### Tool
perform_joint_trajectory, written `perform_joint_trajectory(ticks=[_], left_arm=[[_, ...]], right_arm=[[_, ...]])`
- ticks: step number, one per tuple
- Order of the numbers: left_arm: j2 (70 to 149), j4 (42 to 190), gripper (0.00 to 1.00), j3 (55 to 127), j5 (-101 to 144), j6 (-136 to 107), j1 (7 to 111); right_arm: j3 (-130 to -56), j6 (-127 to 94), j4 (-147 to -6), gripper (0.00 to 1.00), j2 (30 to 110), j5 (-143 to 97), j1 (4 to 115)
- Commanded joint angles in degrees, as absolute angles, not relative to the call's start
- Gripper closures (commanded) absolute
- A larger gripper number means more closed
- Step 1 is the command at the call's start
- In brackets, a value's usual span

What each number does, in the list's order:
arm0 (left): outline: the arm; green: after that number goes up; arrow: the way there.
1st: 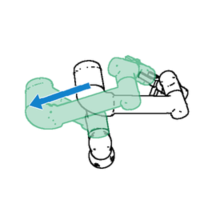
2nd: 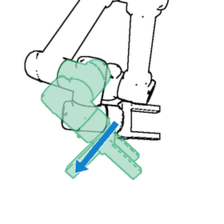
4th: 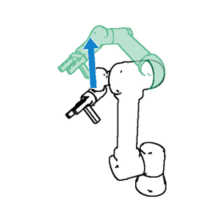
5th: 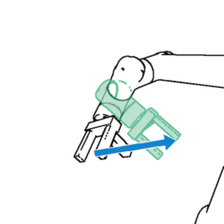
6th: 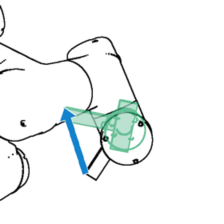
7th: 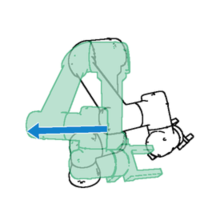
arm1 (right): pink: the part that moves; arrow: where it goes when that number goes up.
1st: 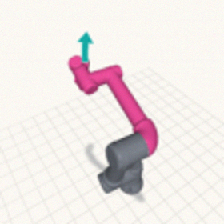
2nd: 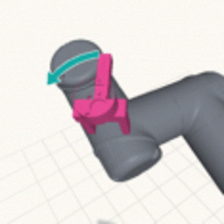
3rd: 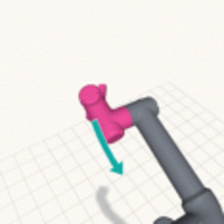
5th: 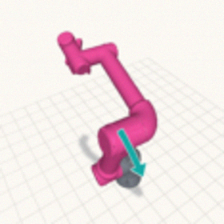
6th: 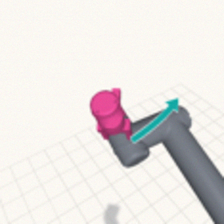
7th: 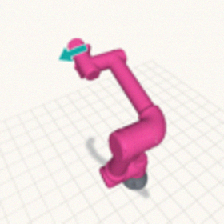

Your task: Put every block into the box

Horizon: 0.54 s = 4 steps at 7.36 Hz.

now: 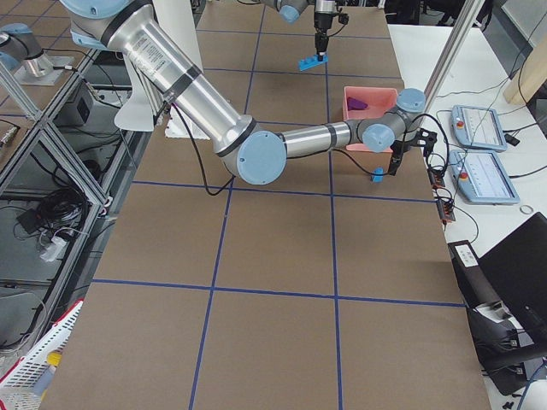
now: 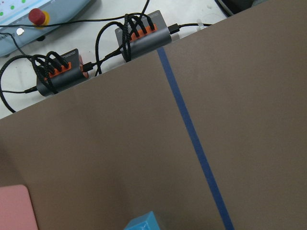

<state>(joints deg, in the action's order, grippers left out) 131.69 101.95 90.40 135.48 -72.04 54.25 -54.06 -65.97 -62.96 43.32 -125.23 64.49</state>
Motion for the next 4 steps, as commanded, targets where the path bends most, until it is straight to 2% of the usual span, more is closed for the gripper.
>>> perform_joint_trajectory(ticks=[1,2,3,4], left_arm=[[147.25,105.52,1.00,69.00,134.13,-71.19,58.70],[154.35,110.78,1.00,57.77,126.29,-74.76,58.45],[157.73,118.40,1.00,48.52,123.78,-76.62,58.10],[157.94,120.30,1.00,46.69,119.40,-78.38,56.70]], right_arm=[[-53.96,-69.93,-62.67,0.00,43.42,-119.21,61.28],[-53.79,-73.88,-59.36,0.00,43.59,-114.57,58.21],[-53.79,-73.65,-57.06,0.00,44.20,-113.56,56.44],[-52.57,-73.22,-54.00,0.00,44.30,-112.86,54.86]])
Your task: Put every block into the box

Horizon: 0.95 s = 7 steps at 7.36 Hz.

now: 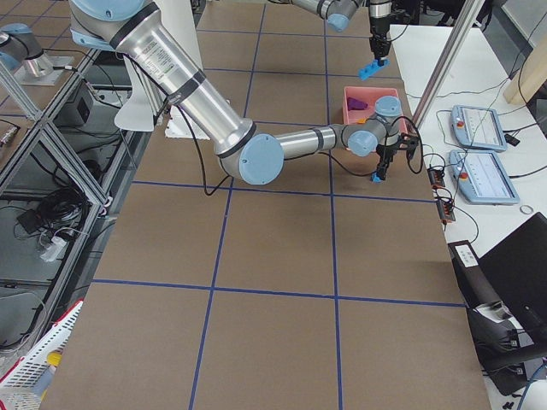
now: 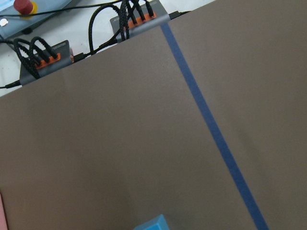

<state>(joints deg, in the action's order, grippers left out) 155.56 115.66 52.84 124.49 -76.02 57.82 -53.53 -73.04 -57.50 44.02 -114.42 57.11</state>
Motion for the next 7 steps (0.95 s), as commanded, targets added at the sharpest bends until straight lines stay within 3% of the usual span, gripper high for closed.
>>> perform_joint_trajectory(ticks=[1,3,4,5,6,7], left_arm=[[159.68,122.41,1.00,44.23,114.22,-81.44,54.43],[160.14,124.45,1.00,42.37,110.94,-81.83,51.96],[160.14,124.71,0.87,41.93,109.61,-81.83,51.25],[160.22,125.15,0.01,42.10,109.60,-81.74,51.24],[160.31,125.16,0.00,42.80,109.77,-81.74,51.41],[160.23,124.90,0.00,44.19,109.78,-81.83,51.68]], right_arm=[[-50.82,-72.52,-51.79,0.00,44.30,-111.81,54.41],[-48.97,-65.93,-51.77,0.00,43.77,-111.62,54.32],[-48.96,-65.92,-51.59,0.00,43.68,-111.62,53.97],[-48.96,-65.92,-51.59,0.00,43.68,-111.62,53.62],[-48.96,-66.09,-51.59,0.38,43.59,-111.62,53.61],[-48.87,-66.01,-51.59,0.87,43.42,-111.62,53.61]])
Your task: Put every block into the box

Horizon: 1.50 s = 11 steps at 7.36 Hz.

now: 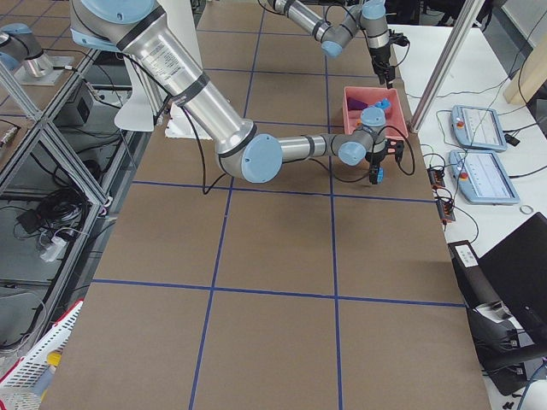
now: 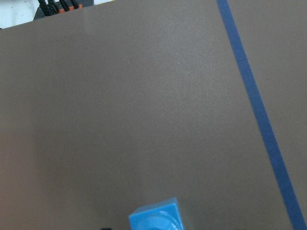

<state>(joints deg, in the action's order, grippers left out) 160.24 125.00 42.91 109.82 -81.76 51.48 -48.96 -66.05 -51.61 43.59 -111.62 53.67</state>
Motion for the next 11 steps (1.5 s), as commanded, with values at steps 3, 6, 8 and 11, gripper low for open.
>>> perform_joint_trajectory(ticks=[3,6,8,11], left_arm=[[159.44,124.37,0.00,47.28,116.22,-80.08,55.52],[144.63,124.19,0.00,60.07,127.75,-71.13,61.24],[137.85,124.19,0.00,65.10,132.69,-65.17,65.80],[117.66,123.93,0.00,78.63,135.62,-41.75,73.36]], right_arm=[[-46.49,-65.65,-51.85,1.00,39.91,-112.14,54.75],[-47.02,-67.31,-65.67,1.00,27.13,-117.77,59.16],[-46.93,-73.80,-66.27,1.00,23.74,-114.11,54.26],[-48.67,-76.55,-64.34,0.00,24.51,-112.32,51.42]])
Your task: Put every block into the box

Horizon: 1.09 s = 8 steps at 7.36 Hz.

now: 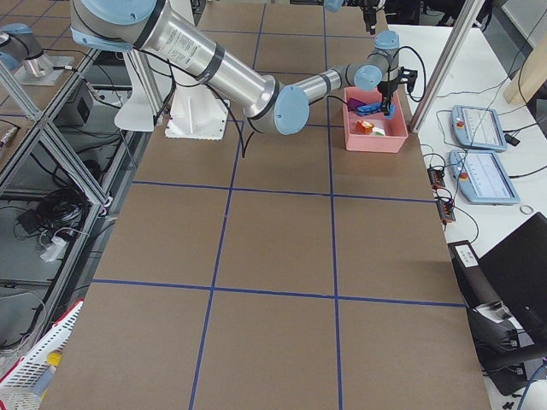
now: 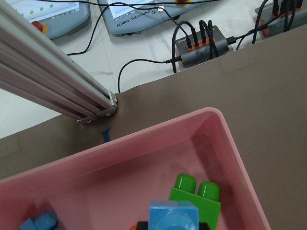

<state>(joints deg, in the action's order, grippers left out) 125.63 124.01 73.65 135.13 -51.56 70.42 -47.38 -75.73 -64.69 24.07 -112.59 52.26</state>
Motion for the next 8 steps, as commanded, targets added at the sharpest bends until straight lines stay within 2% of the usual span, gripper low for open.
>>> perform_joint_trajectory(ticks=[1,4,6,8], left_arm=[[112.20,123.06,0.00,80.32,135.62,-31.92,75.74],[105.14,113.42,0.00,80.42,135.00,-4.04,83.82],[102.84,107.52,0.00,80.51,135.09,4.71,86.21],[102.04,103.55,0.00,81.47,135.18,5.19,86.22]], right_arm=[[-54.52,-76.47,-65.73,0.00,27.74,-114.33,52.03],[-78.76,-65.54,-79.67,0.00,44.68,-123.73,60.00],[-93.18,-52.28,-88.73,0.00,59.60,-126.81,65.54],[-104.19,-31.06,-95.25,0.00,76.74,-127.18,72.20]])
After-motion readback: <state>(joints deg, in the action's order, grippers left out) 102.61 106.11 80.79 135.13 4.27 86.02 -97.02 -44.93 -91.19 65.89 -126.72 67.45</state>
